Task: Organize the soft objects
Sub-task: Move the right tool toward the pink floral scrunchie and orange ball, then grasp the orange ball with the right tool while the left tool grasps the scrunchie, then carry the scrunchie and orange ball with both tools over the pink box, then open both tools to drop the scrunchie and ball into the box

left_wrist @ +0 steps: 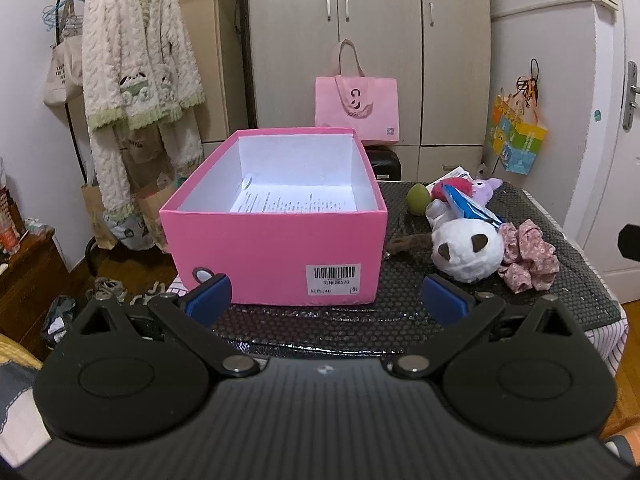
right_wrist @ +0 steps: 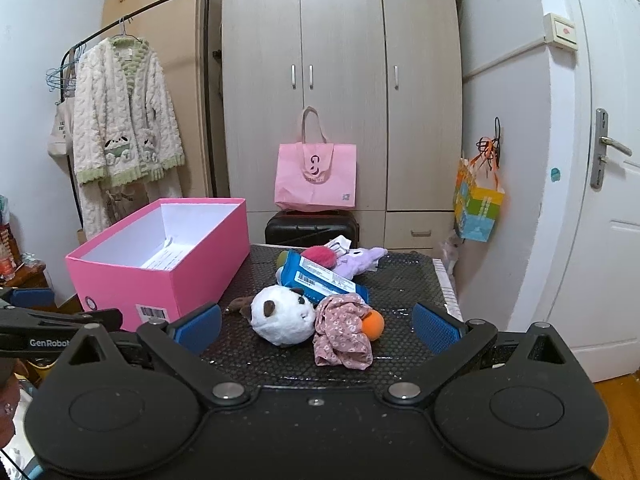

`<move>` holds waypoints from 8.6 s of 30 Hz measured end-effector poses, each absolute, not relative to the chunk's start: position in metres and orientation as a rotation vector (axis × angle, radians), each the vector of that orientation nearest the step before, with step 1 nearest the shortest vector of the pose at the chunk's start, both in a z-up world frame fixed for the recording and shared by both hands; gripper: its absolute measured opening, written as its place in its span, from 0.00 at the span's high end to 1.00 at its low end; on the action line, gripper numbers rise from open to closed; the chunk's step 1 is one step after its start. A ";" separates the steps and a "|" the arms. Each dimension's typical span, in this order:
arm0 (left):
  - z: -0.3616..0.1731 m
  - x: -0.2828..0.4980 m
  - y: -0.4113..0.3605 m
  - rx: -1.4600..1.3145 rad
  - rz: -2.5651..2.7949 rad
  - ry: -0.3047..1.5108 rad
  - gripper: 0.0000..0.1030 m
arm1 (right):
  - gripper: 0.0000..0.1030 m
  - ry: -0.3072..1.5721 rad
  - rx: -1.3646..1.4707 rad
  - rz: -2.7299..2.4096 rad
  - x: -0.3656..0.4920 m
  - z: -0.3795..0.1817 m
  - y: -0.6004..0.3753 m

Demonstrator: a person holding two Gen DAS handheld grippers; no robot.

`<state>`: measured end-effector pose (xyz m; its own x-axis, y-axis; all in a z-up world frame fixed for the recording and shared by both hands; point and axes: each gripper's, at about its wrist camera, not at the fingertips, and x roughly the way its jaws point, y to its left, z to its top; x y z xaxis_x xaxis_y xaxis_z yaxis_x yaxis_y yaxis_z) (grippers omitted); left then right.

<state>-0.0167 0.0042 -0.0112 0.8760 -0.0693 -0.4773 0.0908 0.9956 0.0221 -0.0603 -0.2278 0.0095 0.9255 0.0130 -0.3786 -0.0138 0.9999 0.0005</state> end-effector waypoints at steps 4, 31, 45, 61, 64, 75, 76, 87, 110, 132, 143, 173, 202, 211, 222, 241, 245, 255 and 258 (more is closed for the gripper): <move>-0.013 -0.018 0.003 0.060 -0.079 0.490 0.00 | 0.00 0.382 -0.021 0.009 -0.062 0.009 -0.225; -0.008 -0.029 0.004 0.052 0.037 0.365 0.00 | 0.00 0.390 0.006 0.073 -0.065 0.005 -0.225; -0.013 -0.016 -0.016 0.083 -0.039 0.409 0.00 | 0.00 0.393 0.025 0.134 -0.058 0.013 -0.250; -0.019 0.018 -0.113 0.158 -0.470 0.351 0.03 | 0.01 0.345 0.004 -0.009 -0.007 -0.002 -0.343; -0.027 0.022 -0.135 0.192 -0.541 0.350 0.03 | 0.06 0.380 0.027 0.028 0.009 -0.013 -0.354; -0.067 0.055 -0.195 0.327 -0.588 0.411 0.20 | 0.38 0.553 0.062 0.259 0.072 -0.059 -0.356; -0.072 0.060 -0.200 0.337 -0.592 0.426 0.22 | 0.40 0.567 0.068 0.274 0.078 -0.063 -0.356; -0.086 0.088 -0.206 0.351 -0.570 0.528 0.58 | 0.45 0.684 0.121 0.402 0.117 -0.085 -0.361; -0.089 0.090 -0.198 0.293 -0.541 0.494 0.88 | 0.61 0.669 0.179 0.395 0.118 -0.083 -0.373; -0.058 0.060 -0.145 0.109 -0.649 0.567 0.88 | 0.60 0.686 0.105 0.367 0.049 -0.061 -0.349; -0.047 0.041 -0.103 0.128 -0.737 0.731 0.88 | 0.60 0.768 0.059 0.519 0.031 -0.044 -0.305; 0.054 0.111 0.055 0.087 -0.609 0.878 0.88 | 0.59 0.786 -0.017 0.835 0.118 0.040 -0.161; -0.028 0.377 0.081 0.031 -0.344 0.918 0.85 | 0.59 0.861 -0.477 0.723 0.359 -0.009 -0.052; -0.039 0.386 0.081 0.028 -0.321 0.933 0.74 | 0.59 0.859 -0.584 0.736 0.365 -0.025 -0.042; -0.001 0.348 0.086 0.075 -0.317 0.752 0.44 | 0.36 0.759 -0.606 0.689 0.347 -0.001 -0.053; 0.047 0.234 0.108 0.083 -0.445 0.698 0.33 | 0.35 0.709 -0.264 0.609 0.253 0.086 -0.136; 0.054 0.207 0.101 0.115 -0.463 0.684 0.29 | 0.35 0.681 -0.243 0.620 0.218 0.095 -0.146; 0.073 0.141 0.089 0.207 -0.526 0.630 0.16 | 0.34 0.647 -0.217 0.639 0.148 0.107 -0.164; 0.077 0.126 0.087 0.219 -0.546 0.624 0.13 | 0.33 0.651 -0.225 0.645 0.132 0.106 -0.169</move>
<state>0.1262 0.0868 0.0772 0.6770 -0.4170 -0.6064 0.5454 0.8375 0.0330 0.1315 -0.1687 0.1062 0.6105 0.4854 -0.6258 -0.6214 0.7835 0.0015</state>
